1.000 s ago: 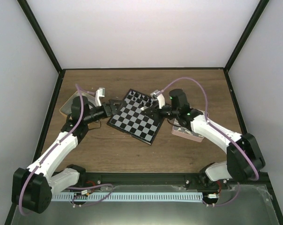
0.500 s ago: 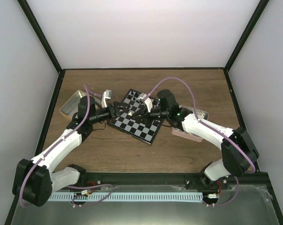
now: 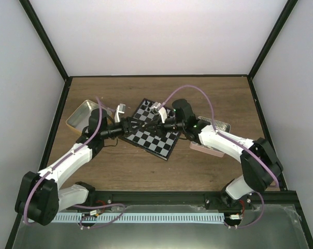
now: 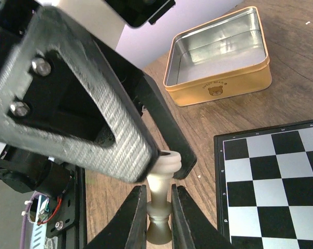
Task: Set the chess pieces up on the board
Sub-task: Place the chess piece on the chessboard.
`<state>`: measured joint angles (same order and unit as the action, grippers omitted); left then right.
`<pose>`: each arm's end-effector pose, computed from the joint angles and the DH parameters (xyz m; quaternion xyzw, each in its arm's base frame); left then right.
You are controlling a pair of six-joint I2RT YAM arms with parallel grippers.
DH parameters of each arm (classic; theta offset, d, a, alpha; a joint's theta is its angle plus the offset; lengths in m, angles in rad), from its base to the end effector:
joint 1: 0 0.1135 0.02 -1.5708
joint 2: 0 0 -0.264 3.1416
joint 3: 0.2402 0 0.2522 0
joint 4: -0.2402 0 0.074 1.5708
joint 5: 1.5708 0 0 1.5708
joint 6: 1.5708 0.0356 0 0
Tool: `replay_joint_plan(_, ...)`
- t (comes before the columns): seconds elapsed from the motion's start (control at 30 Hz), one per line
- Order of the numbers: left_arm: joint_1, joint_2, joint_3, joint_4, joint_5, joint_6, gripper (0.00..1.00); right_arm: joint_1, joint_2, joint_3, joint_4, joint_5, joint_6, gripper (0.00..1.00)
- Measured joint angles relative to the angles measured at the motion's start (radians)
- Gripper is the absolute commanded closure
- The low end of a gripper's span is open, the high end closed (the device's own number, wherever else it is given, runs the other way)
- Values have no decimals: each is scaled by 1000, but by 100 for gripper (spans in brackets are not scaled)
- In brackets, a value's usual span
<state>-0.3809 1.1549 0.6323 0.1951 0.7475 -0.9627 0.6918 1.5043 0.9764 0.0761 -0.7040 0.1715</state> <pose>0.2234 -0.1155 0.2525 -0.0134 0.7860 -0.5698 0.2396 0.2435 0.2316 0.2612 -0.3815 0.7217 0.4738 0.3303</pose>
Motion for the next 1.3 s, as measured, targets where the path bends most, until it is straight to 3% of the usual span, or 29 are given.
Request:
replay_joint_plan(0.33, -1, 6, -8, 31, 20, -9, 75, 0, 4, 5, 15, 0, 9, 88)
replay_joint_plan(0.47, -1, 7, -8, 43, 25, -15, 89, 0, 4, 5, 16, -3, 9, 86)
replay_joint_plan(0.53, -1, 7, -8, 49, 25, -9, 94, 0, 4, 5, 18, -2, 9, 81)
replay_joint_plan(0.73, -2, -23, -29, 77, -14, -33, 96, 2, 0, 5, 38, -14, 61, 51)
replay_joint_plan(0.93, -2, -90, -48, 188, -72, -107, 96, 4, -77, -75, 226, -26, 273, 38)
replay_joint_plan(1.17, -2, -142, -57, 303, -127, -222, 95, 7, -116, -211, 549, -2, 668, 40)
replay_joint_plan(1.3, -2, -158, -57, 340, -148, -280, 95, 14, -115, -213, 643, 35, 815, 42)
